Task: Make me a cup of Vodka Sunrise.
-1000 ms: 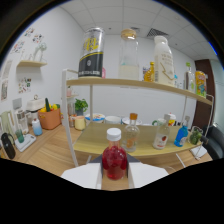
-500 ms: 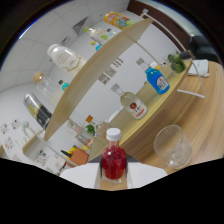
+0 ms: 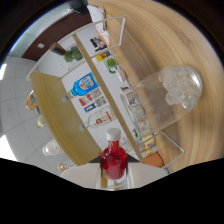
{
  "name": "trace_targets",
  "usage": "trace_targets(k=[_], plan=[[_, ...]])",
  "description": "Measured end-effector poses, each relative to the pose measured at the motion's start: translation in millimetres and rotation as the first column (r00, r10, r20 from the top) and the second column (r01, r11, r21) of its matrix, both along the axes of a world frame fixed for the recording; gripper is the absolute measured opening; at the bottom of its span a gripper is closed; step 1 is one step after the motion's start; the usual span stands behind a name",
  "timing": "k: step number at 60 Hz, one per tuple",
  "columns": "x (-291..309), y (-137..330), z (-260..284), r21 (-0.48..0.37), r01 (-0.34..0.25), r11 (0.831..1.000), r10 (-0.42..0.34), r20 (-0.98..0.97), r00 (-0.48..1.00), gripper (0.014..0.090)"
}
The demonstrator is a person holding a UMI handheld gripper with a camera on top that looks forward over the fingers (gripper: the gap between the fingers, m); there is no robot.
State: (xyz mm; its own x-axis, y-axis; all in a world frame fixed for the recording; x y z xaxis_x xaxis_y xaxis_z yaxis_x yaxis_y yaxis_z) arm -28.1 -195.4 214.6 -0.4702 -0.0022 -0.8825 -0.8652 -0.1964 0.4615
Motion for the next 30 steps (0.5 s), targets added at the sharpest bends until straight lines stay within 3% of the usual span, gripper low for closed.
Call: trace_targets(k=[9, 19, 25, 30], plan=[[7.7, -2.0, 4.3, 0.012, 0.019, 1.0, -0.018, -0.112, 0.994, 0.0347], [5.5, -3.8, 4.9, 0.012, -0.006, 1.0, 0.007, -0.101, 0.995, 0.0348], [0.5, -4.8, 9.5, 0.006, -0.007, 1.0, 0.007, 0.051, 0.999, 0.0346], [-8.3, -11.1, 21.1, 0.011, -0.012, 1.0, 0.007, 0.353, 0.935, 0.0348]])
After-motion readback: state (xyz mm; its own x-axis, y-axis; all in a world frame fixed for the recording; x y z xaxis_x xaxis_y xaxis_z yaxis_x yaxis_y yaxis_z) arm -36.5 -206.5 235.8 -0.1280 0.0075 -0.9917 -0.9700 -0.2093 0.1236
